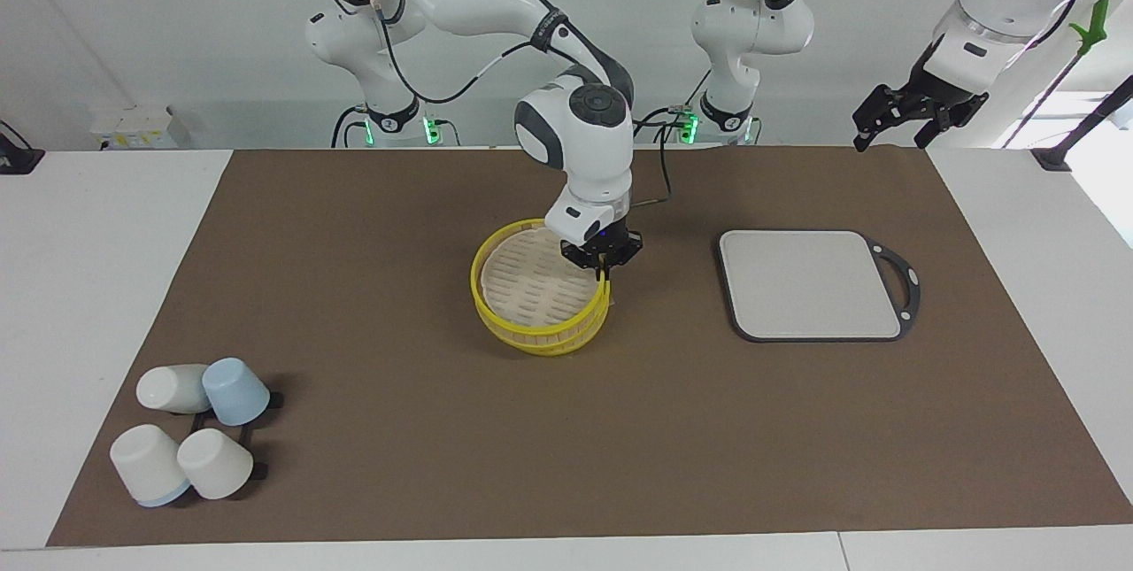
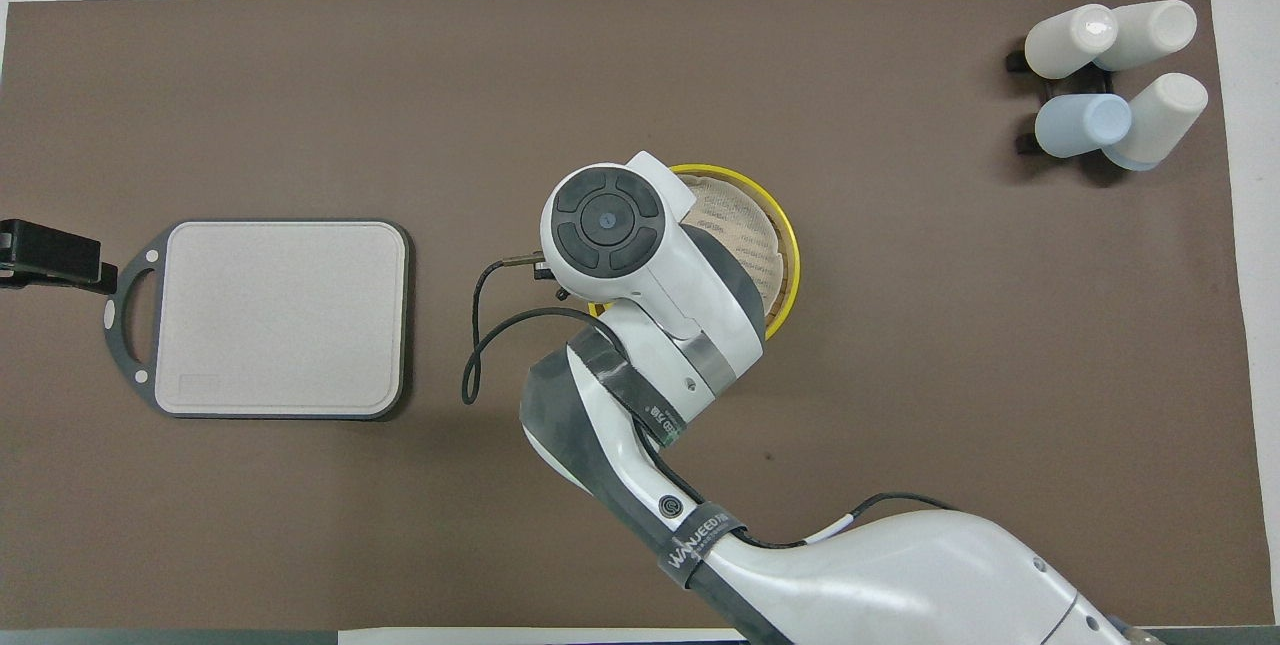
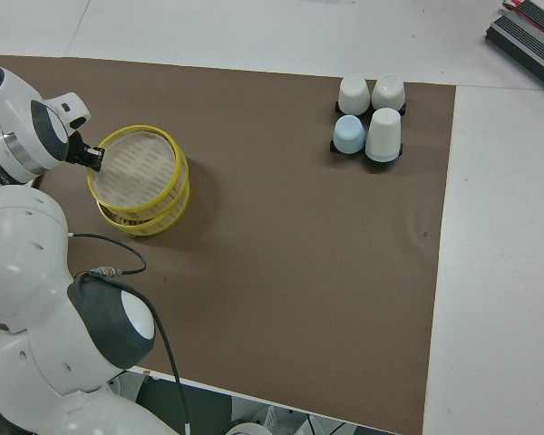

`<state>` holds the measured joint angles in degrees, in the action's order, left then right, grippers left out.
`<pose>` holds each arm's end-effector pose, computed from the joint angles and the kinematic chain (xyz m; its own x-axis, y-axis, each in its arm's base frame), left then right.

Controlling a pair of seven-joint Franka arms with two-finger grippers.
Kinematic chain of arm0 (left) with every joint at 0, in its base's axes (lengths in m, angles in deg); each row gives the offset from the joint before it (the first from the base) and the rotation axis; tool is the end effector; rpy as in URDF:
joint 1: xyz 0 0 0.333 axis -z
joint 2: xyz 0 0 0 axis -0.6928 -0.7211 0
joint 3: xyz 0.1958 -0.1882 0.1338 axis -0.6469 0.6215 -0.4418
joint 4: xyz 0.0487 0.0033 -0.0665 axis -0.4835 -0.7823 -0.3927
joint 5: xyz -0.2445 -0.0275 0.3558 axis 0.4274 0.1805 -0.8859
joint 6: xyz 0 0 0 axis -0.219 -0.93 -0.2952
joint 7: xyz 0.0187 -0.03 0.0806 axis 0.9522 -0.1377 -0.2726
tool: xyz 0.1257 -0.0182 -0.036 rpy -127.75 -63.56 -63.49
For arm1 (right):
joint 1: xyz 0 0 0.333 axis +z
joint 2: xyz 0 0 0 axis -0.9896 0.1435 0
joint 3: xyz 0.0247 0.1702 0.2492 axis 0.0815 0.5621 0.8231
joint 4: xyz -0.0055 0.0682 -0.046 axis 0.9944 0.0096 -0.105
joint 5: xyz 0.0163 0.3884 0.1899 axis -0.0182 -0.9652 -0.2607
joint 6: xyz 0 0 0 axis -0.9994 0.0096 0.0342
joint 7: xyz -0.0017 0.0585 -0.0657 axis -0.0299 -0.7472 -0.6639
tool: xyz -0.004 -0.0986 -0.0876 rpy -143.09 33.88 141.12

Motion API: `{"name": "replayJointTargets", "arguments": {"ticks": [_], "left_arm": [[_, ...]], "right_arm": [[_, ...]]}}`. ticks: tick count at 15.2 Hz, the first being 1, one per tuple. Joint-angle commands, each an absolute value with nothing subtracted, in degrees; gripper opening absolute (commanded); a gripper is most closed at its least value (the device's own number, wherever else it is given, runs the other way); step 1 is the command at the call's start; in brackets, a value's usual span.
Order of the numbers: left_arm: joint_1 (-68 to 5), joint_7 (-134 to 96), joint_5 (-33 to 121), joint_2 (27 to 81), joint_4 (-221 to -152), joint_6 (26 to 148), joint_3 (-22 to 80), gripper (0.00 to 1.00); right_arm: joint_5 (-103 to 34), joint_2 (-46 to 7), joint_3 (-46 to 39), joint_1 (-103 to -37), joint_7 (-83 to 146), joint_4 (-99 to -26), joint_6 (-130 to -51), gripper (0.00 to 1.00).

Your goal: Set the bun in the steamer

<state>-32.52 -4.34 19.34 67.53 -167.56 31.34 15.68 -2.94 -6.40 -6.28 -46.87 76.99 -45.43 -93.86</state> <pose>0.5605 -0.0100 0.6070 0.9972 -0.0089 -0.0742 -0.0068 -0.9996 0.0285 0.5770 0.4606 0.3403 0.9970 0.0215 0.0750 0.0274 -0.9966 -0.0783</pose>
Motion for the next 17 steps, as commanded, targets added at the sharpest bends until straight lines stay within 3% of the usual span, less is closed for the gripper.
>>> {"name": "replayJointTargets", "arguments": {"ticks": [1,17], "left_arm": [[-31.82,-0.88,16.39,67.47,-167.13,30.49,15.59,1.00],[-32.69,1.15,18.66,66.77,-168.10,34.88,15.50,1.00]], "right_arm": [[-4.47,-7.27,-6.08,-46.15,78.56,-47.50,-96.28,0.00],[-5.00,-8.24,-6.17,-45.27,80.67,-50.05,-95.49,0.00]]}}
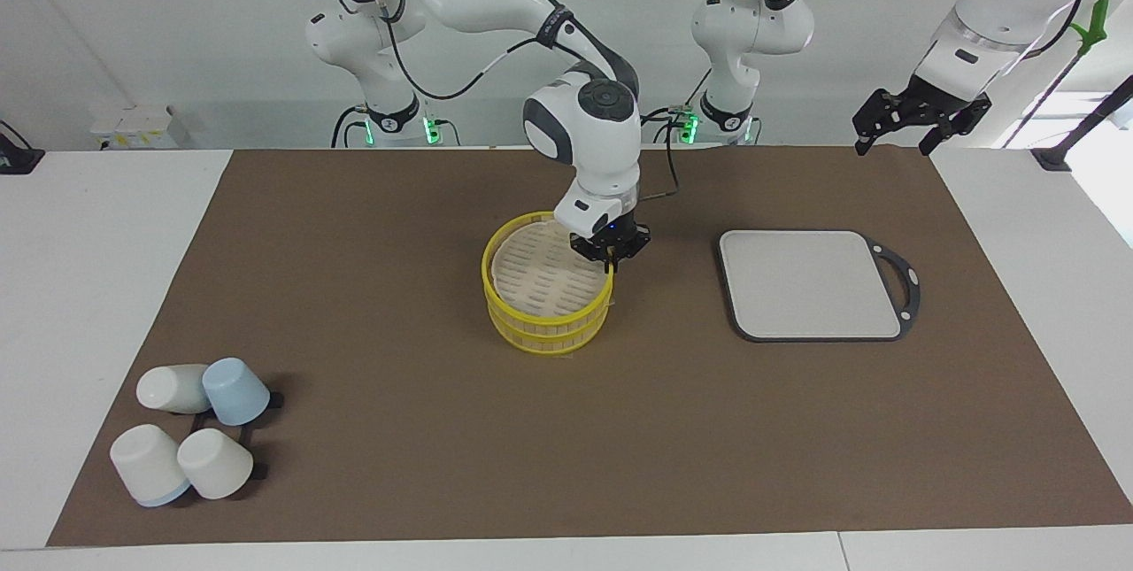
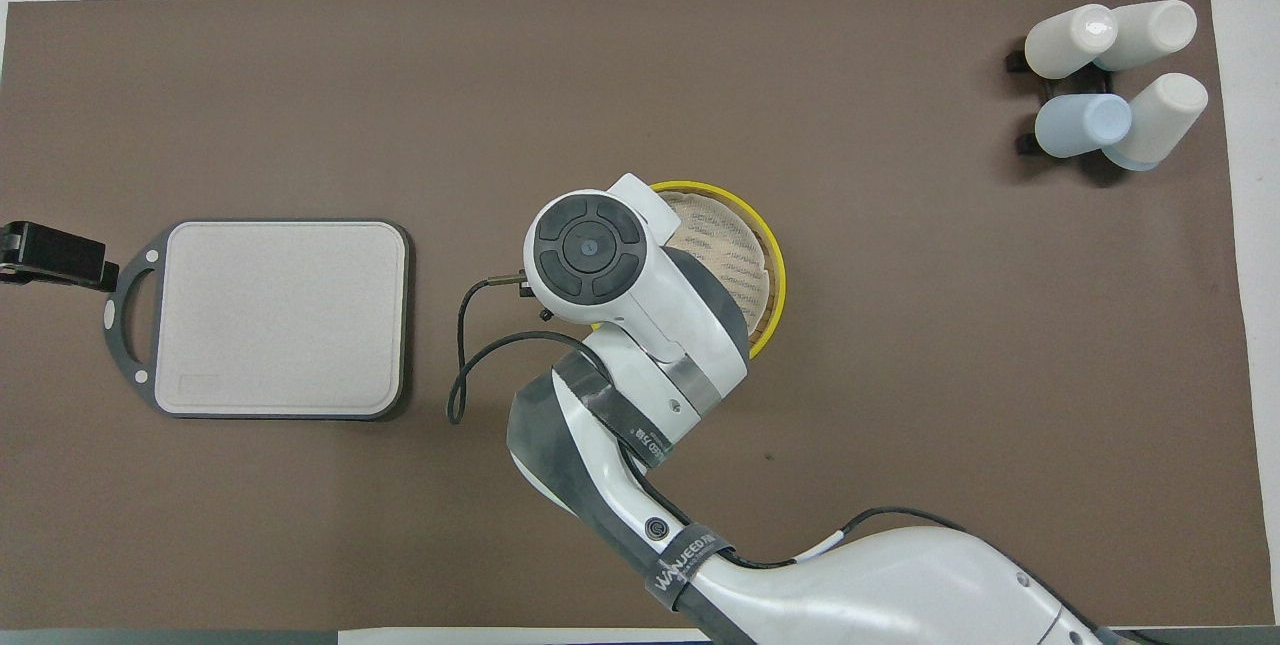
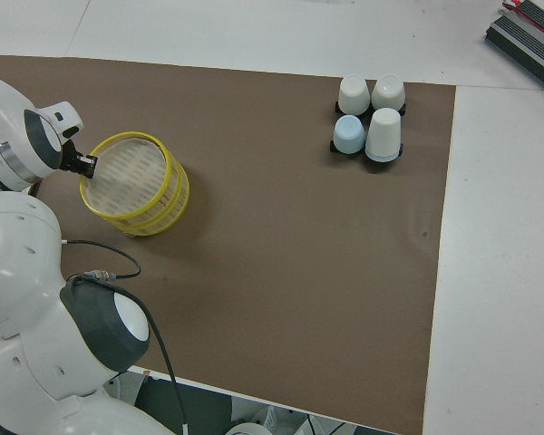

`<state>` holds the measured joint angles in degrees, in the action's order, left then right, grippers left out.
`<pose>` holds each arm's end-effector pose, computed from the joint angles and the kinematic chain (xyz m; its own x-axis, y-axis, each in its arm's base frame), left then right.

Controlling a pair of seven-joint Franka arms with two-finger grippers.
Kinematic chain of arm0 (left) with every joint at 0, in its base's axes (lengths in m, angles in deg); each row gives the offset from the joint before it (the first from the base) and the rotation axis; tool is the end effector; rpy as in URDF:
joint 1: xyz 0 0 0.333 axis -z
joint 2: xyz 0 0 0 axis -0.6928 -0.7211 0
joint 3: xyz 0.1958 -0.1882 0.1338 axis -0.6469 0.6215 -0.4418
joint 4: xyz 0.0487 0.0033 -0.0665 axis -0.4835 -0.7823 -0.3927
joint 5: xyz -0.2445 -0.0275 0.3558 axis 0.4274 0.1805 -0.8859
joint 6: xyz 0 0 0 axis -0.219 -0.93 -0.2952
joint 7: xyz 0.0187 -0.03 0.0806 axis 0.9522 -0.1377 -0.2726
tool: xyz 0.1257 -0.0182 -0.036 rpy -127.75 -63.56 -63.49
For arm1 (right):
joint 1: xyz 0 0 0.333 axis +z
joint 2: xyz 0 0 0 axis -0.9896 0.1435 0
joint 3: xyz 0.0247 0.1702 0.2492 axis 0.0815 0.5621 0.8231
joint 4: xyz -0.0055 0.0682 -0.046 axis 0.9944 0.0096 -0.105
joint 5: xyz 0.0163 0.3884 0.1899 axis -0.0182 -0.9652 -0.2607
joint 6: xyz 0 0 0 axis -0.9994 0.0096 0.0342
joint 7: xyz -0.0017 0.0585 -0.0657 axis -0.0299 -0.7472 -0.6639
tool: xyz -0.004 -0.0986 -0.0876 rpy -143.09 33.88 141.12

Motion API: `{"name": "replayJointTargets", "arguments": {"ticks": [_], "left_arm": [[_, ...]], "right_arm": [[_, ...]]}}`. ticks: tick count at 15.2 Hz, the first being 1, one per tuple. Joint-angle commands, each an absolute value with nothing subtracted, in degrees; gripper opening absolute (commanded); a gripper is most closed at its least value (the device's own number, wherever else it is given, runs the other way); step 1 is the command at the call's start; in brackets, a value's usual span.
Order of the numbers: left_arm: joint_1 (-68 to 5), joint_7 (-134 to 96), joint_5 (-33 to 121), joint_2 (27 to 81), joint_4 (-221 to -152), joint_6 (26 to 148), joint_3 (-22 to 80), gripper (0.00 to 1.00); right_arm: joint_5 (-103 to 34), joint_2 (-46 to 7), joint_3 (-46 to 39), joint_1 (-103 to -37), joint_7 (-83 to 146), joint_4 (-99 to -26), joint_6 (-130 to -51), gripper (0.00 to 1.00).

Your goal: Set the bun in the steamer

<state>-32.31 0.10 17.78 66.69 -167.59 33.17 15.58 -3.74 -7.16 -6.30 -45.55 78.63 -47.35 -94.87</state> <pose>0.5688 -0.0080 0.6011 0.9948 -0.0846 -0.0568 -0.0845 -0.9964 0.0034 0.5613 0.4713 0.3344 0.9980 0.0102 0.0631 0.0157 -0.9960 -0.0877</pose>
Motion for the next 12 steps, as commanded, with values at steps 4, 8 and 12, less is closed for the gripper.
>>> {"name": "replayJointTargets", "arguments": {"ticks": [4,8,12], "left_arm": [[-32.87,1.33,18.75,67.03,-168.19,34.97,15.50,1.00],[-32.87,1.24,18.75,67.64,-169.42,36.20,15.59,1.00],[-32.34,1.07,18.84,69.40,-173.02,39.19,15.59,1.00]], "right_arm": [[-5.00,-8.24,-6.17,-45.45,80.58,-50.05,-95.49,0.44],[-4.83,-8.59,-6.52,-46.15,80.32,-48.38,-95.40,1.00],[-4.57,-15.34,-7.05,-54.65,75.16,-47.23,-90.32,1.00]]}}
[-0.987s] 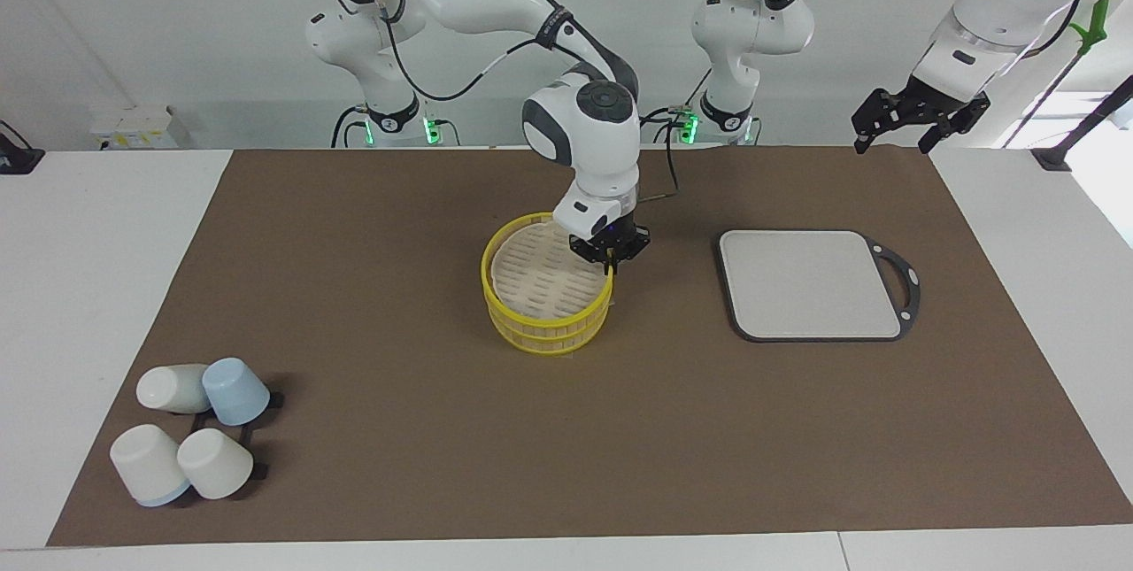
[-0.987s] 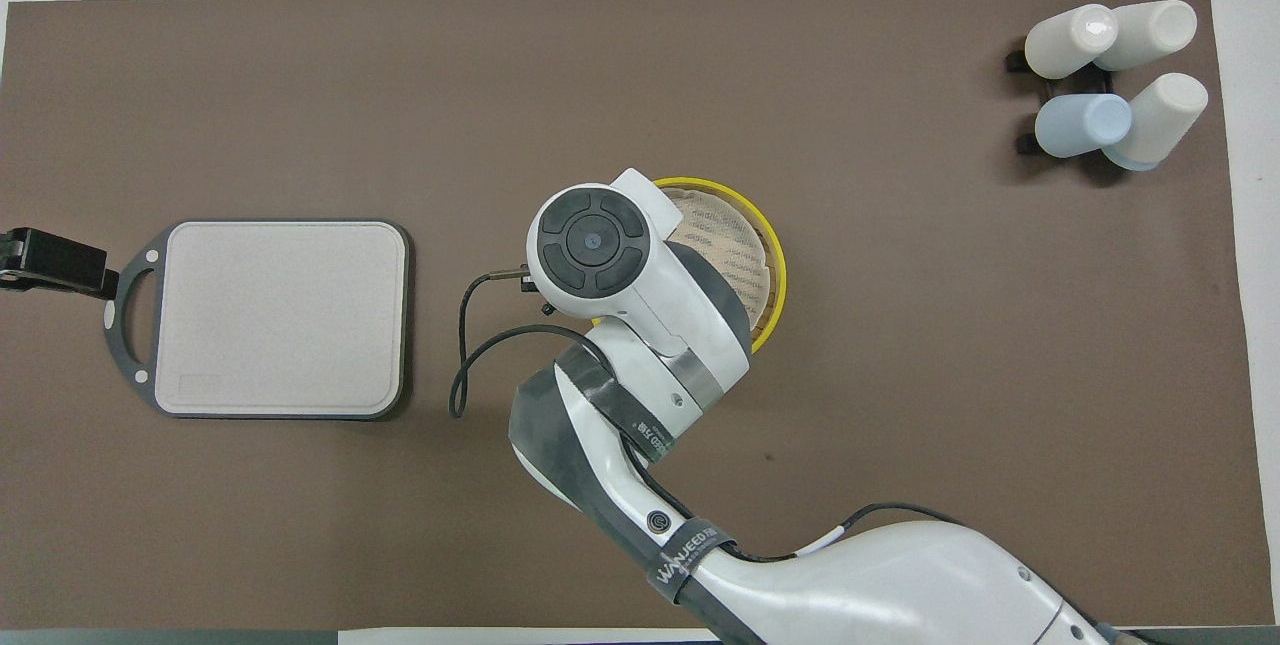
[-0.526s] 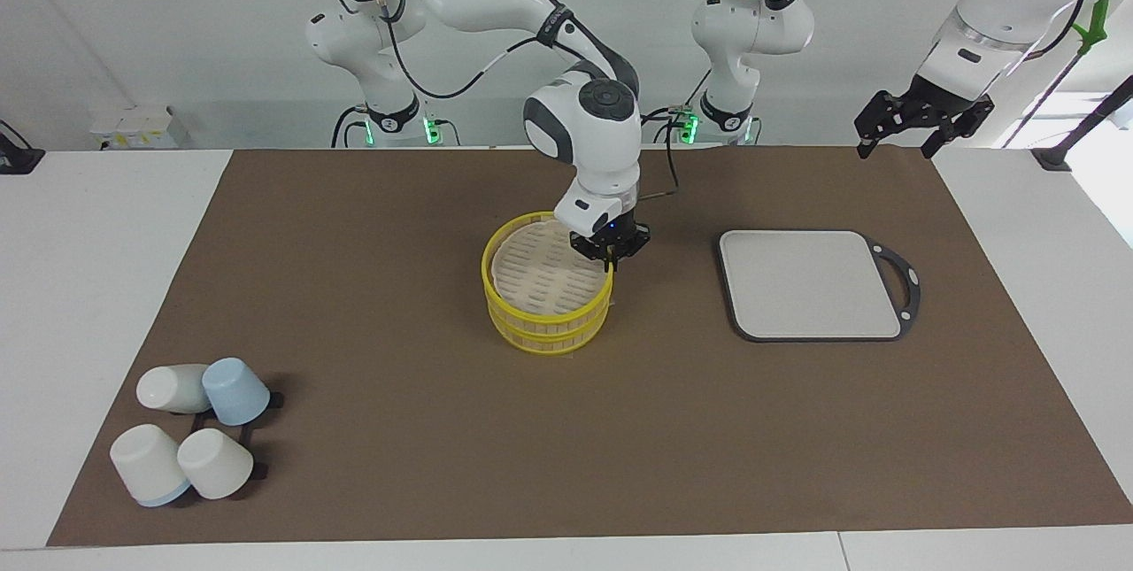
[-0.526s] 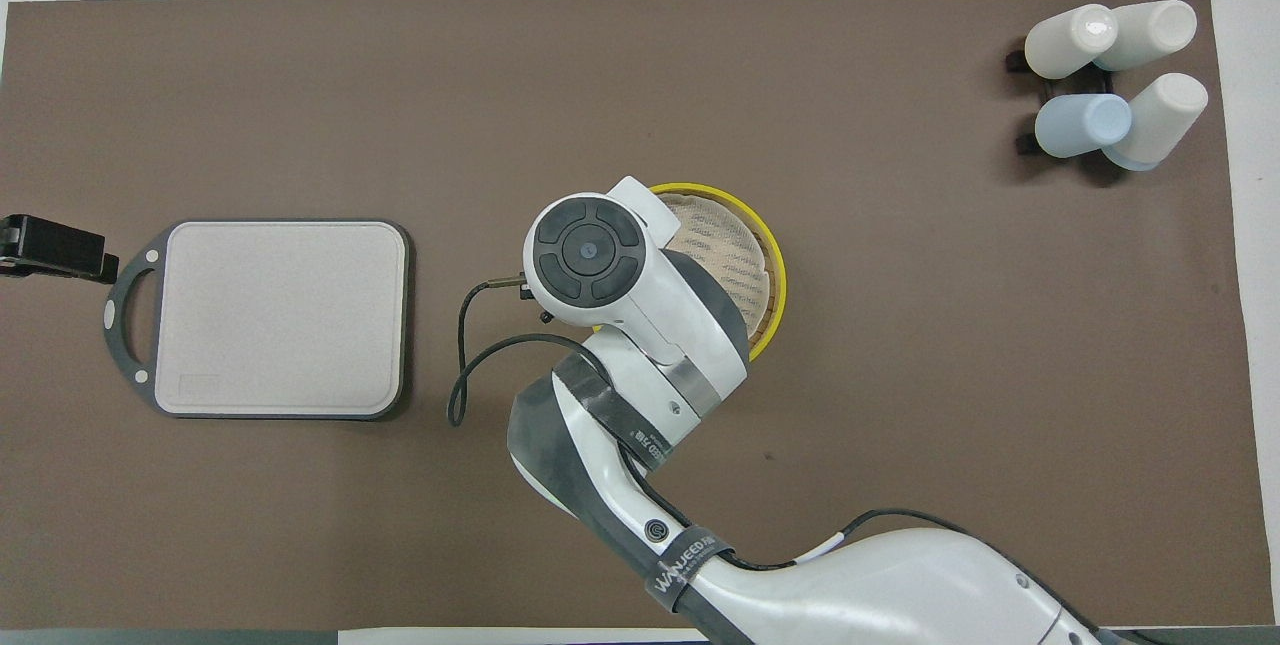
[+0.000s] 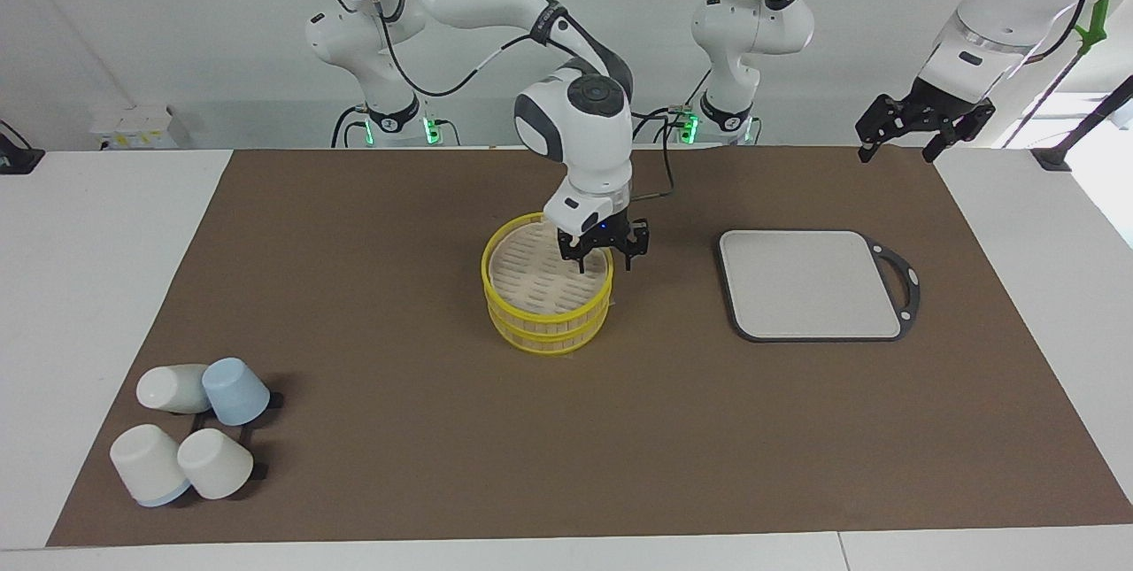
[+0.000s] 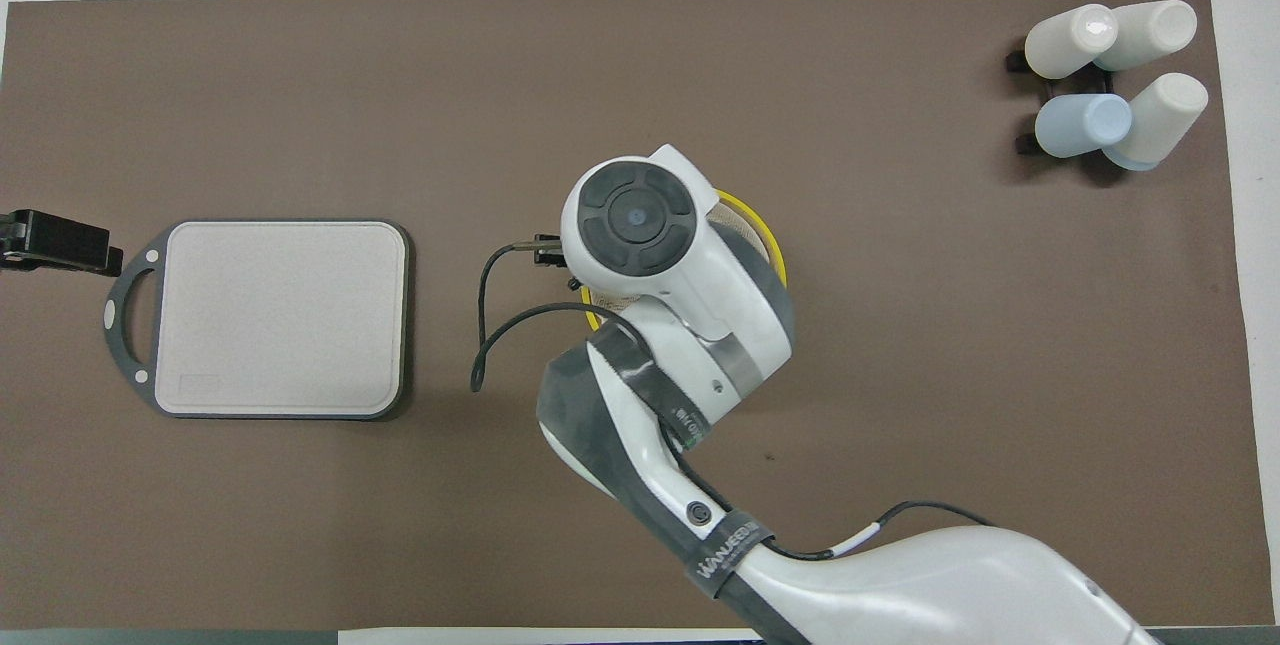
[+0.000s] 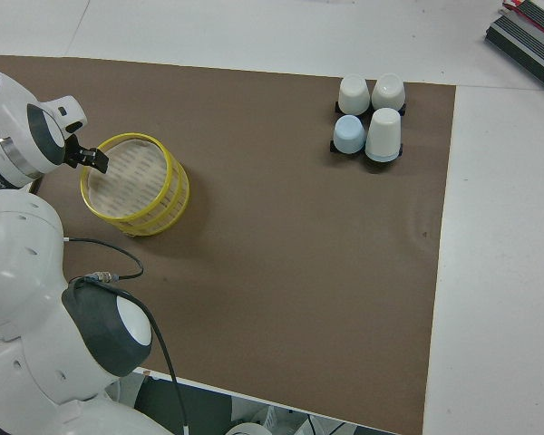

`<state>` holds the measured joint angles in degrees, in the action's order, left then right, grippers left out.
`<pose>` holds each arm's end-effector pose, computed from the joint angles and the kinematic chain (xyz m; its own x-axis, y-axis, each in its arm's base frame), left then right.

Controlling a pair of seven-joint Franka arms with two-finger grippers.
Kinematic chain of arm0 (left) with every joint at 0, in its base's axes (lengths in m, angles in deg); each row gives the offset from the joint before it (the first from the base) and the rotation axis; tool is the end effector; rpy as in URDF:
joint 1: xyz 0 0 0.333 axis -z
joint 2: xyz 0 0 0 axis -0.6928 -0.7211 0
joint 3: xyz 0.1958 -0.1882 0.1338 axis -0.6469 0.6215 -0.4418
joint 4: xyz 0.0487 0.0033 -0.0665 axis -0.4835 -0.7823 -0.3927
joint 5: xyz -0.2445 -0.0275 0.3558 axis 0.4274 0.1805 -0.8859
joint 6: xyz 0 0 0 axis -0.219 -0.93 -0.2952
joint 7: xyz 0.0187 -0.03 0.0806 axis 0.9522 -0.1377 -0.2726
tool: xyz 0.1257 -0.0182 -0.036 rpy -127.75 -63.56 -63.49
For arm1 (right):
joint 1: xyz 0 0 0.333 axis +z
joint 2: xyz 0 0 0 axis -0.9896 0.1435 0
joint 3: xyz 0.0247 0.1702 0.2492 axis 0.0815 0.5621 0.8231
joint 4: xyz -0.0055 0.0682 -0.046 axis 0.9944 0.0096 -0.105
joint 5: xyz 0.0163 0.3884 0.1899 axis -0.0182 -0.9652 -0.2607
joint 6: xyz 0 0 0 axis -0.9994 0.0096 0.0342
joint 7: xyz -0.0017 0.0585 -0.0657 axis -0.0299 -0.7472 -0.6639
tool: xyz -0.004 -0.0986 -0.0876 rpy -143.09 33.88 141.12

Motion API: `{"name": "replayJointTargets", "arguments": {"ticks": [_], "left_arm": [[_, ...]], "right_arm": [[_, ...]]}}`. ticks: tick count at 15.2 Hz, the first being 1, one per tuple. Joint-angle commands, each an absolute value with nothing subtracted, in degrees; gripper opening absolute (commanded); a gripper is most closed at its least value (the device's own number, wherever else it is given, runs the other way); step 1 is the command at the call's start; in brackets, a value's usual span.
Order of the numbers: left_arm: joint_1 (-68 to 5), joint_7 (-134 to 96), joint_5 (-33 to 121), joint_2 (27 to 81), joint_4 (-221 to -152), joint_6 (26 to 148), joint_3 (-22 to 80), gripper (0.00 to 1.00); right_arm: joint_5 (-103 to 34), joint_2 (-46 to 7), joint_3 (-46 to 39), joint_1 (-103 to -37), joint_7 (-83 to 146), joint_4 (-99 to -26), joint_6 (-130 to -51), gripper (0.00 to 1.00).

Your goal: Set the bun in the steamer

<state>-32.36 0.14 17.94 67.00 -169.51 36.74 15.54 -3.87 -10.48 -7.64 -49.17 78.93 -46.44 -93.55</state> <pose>0.5744 -0.0075 0.5923 0.9962 -0.0842 -0.0226 -0.0841 -0.9964 0.0050 0.5981 0.4221 0.3823 0.9908 -0.0816 0.1082 -0.0695 -0.9914 -0.1109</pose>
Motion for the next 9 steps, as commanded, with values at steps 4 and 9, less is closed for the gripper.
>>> {"name": "replayJointTargets", "arguments": {"ticks": [4,9], "left_arm": [[-32.34,1.15,18.84,69.40,-173.02,39.10,15.59,1.00],[-32.34,1.15,18.75,69.49,-173.11,39.02,15.50,1.00]], "right_arm": [[-4.21,-22.46,-7.14,-64.76,60.76,-47.76,-76.97,1.00],[-4.21,-29.76,-7.05,-72.59,49.66,-51.44,-64.56,1.00]]}}
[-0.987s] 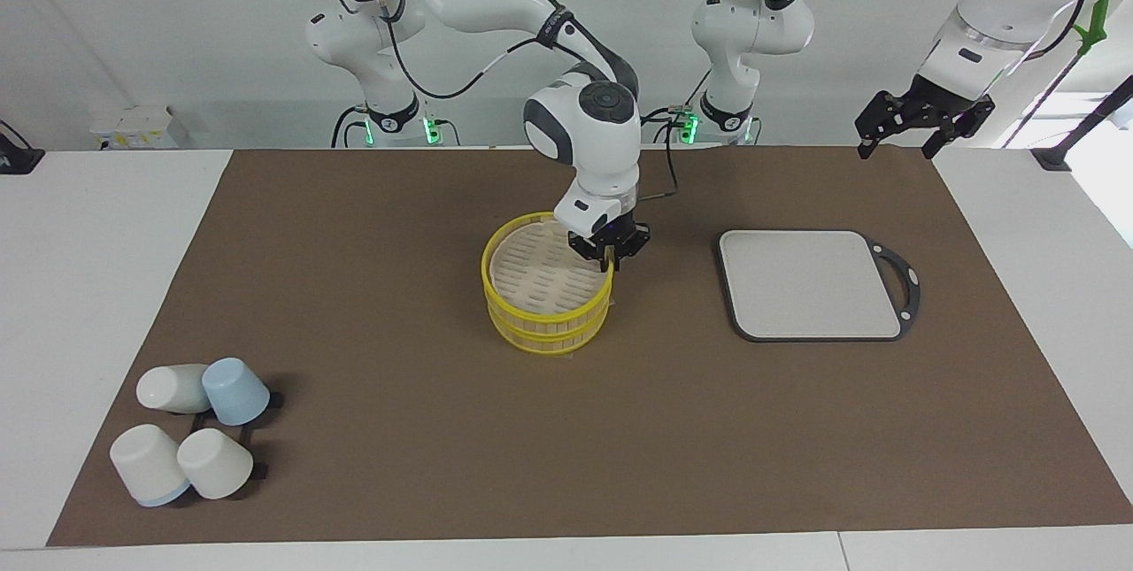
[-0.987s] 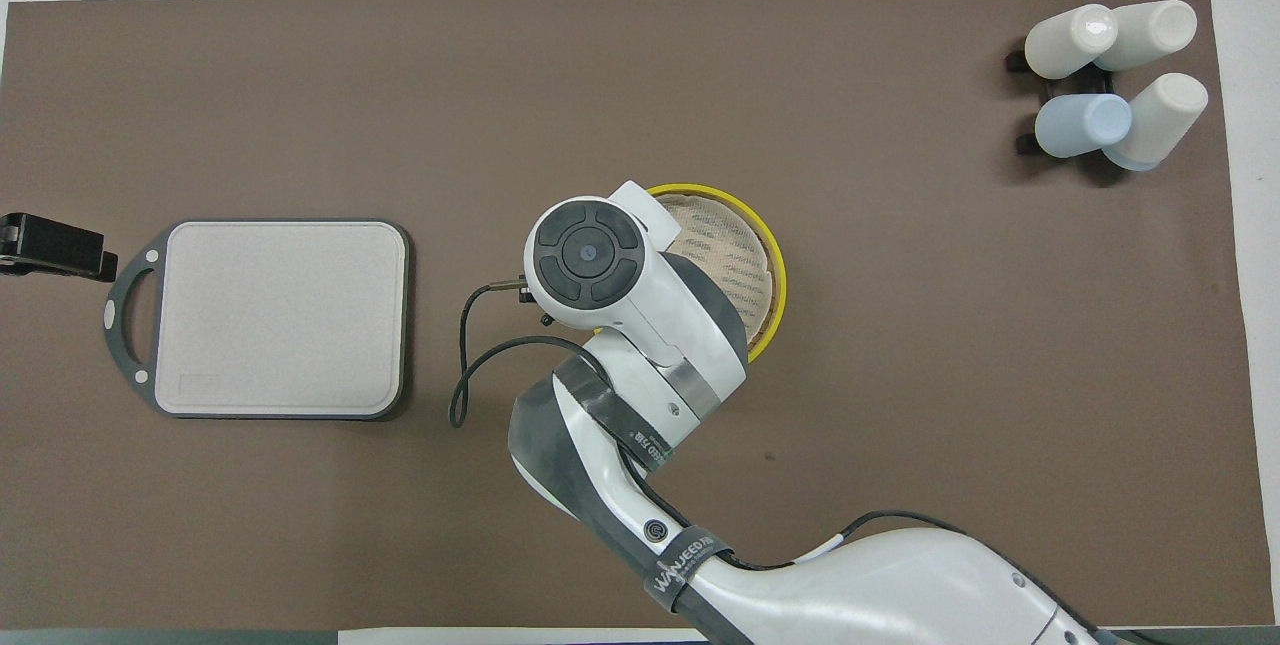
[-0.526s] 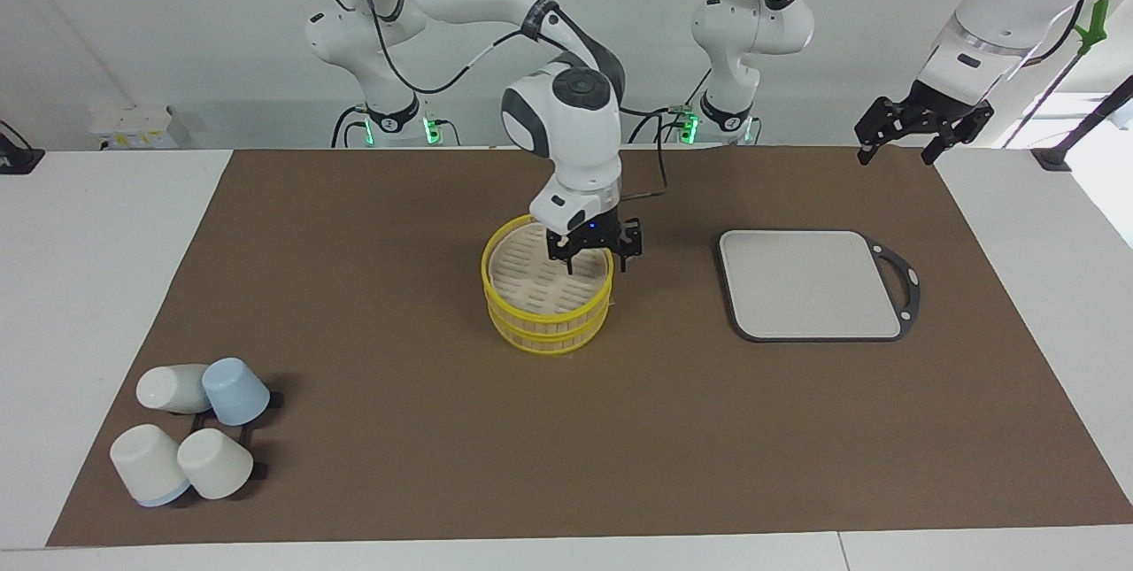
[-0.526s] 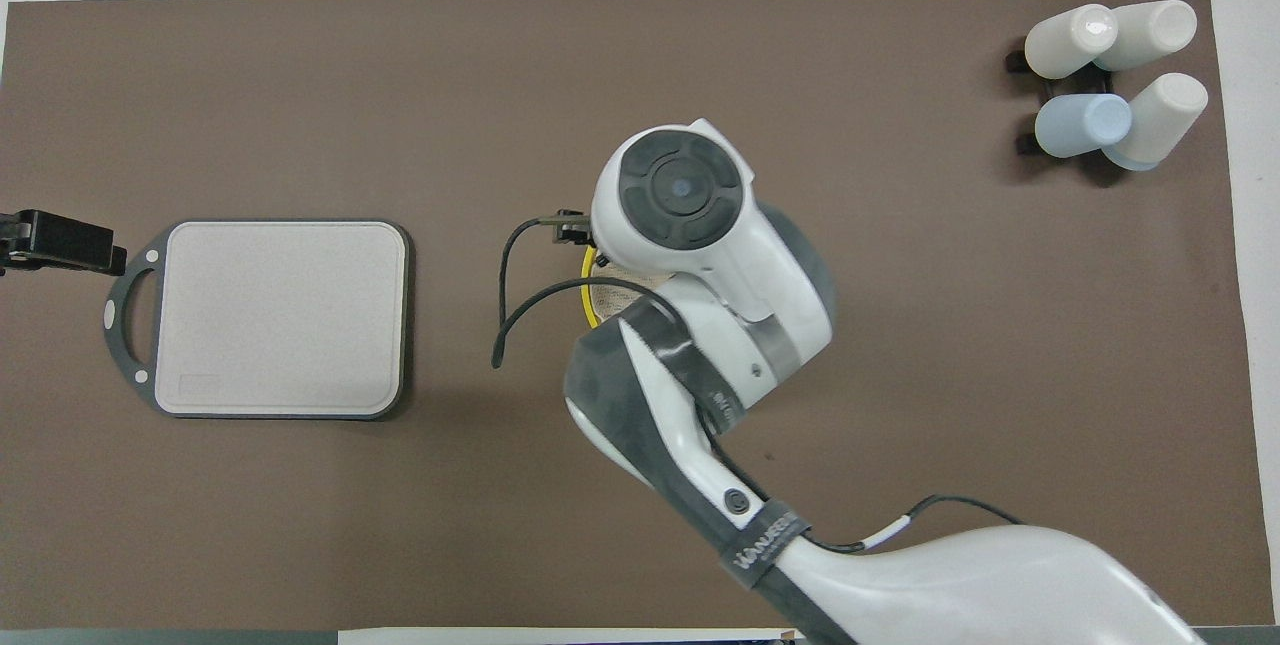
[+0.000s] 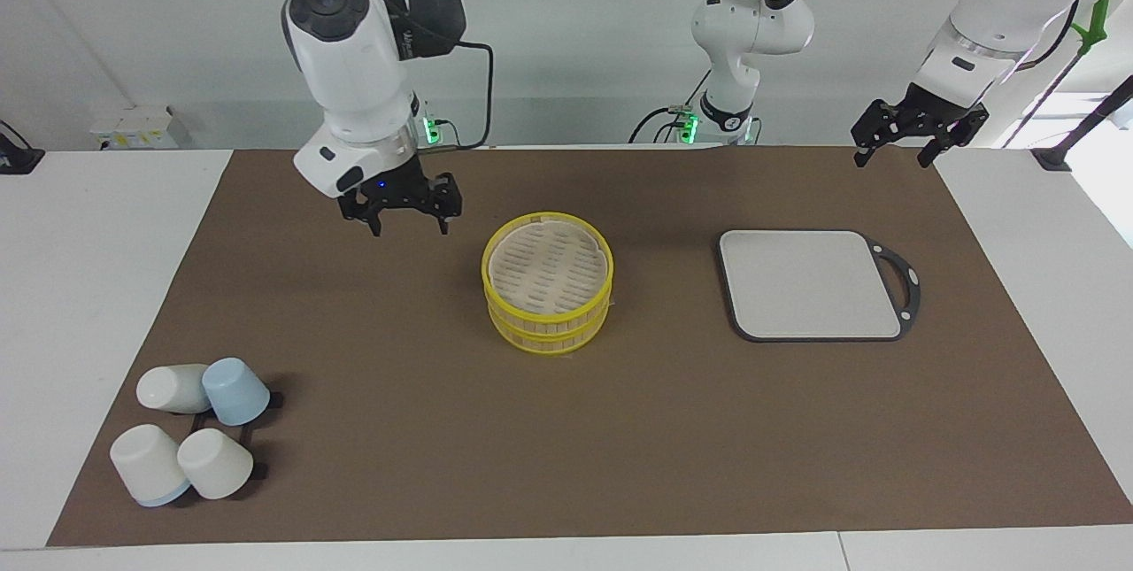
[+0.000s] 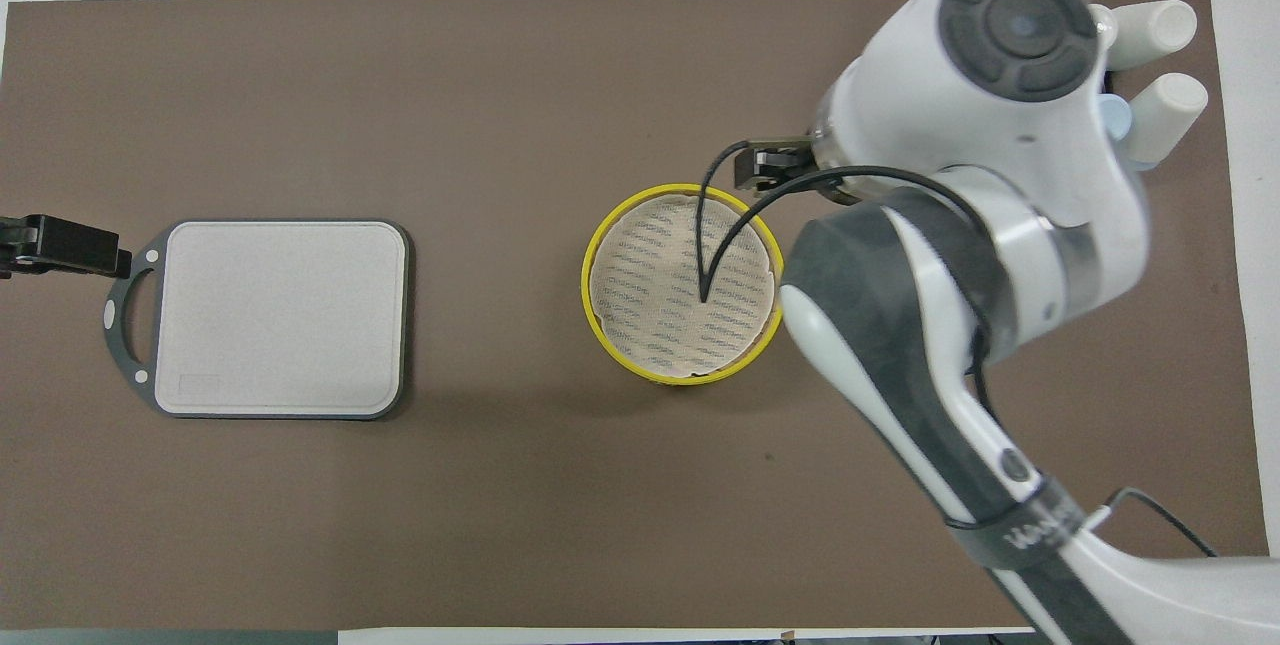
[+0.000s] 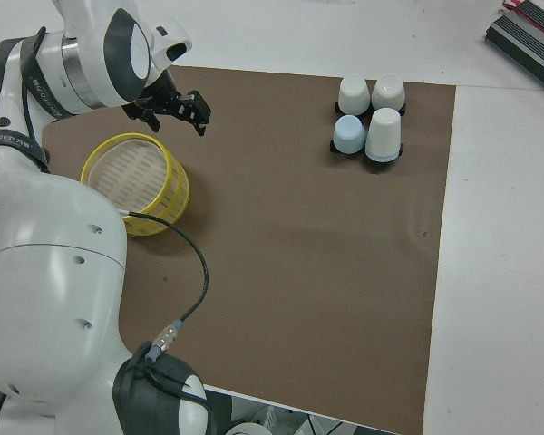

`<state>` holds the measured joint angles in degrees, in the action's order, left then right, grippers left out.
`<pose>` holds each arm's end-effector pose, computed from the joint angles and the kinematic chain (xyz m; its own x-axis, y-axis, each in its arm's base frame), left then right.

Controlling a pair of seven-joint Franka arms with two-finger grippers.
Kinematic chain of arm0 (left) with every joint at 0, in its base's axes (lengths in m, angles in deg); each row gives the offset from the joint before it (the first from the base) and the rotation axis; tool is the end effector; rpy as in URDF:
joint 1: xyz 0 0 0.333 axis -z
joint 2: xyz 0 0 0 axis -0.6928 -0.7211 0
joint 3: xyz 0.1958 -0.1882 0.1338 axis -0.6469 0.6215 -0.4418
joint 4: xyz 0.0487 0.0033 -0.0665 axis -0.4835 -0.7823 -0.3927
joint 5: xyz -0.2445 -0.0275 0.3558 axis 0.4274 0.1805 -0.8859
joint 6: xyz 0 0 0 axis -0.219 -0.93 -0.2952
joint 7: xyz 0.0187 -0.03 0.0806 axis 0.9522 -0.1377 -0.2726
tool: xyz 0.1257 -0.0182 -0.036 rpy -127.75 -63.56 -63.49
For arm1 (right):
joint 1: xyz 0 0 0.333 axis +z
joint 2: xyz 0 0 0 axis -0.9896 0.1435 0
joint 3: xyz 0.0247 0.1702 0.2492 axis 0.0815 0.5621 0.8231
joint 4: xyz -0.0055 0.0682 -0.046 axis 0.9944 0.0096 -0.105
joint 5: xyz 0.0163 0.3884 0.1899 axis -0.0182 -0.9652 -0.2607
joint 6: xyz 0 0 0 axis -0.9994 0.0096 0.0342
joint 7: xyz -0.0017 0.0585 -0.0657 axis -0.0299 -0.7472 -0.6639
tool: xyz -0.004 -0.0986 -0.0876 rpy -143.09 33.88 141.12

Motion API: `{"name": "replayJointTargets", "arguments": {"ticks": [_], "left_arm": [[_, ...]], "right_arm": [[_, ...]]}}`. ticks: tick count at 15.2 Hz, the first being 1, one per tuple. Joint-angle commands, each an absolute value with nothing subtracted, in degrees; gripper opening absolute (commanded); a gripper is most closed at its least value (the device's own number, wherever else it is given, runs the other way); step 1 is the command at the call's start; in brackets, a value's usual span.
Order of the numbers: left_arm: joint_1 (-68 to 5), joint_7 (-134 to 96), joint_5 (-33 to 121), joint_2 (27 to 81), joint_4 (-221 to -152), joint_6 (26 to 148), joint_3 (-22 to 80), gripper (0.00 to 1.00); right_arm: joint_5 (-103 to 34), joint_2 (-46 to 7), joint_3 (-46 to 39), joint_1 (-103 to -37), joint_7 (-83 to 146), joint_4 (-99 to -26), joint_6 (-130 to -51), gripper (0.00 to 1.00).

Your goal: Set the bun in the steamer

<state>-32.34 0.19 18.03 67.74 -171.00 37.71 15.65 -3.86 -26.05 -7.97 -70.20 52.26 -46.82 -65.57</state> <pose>0.5721 -0.0085 0.5878 0.9960 -0.0876 -0.0187 -0.0874 -0.9961 0.0085 0.6174 0.1541 0.5200 0.9975 0.0199 -0.0673 0.0209 -0.9997 0.0146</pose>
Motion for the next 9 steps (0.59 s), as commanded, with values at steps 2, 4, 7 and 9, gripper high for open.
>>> {"name": "replayJointTargets", "arguments": {"ticks": [2,4,7,9], "left_arm": [[-32.43,1.15,18.75,69.49,-173.28,39.02,15.50,1.00],[-32.43,1.15,18.75,69.49,-173.20,39.10,15.59,1.00],[-32.69,1.24,18.75,69.49,-173.20,39.19,15.59,1.00],[-32.78,1.24,18.75,69.49,-173.20,39.19,15.59,1.00]], "right_arm": [[-4.21,-32.58,-7.05,-74.19,46.59,-54.96,-65.68,1.00],[-4.13,-32.41,-7.05,-76.29,43.25,-54.88,-69.46,1.00],[-4.13,-34.33,-7.32,-76.48,42.71,-55.67,-65.89,1.00],[-4.13,-34.87,-7.32,-76.74,42.70,-55.85,-64.73,1.00]]}}
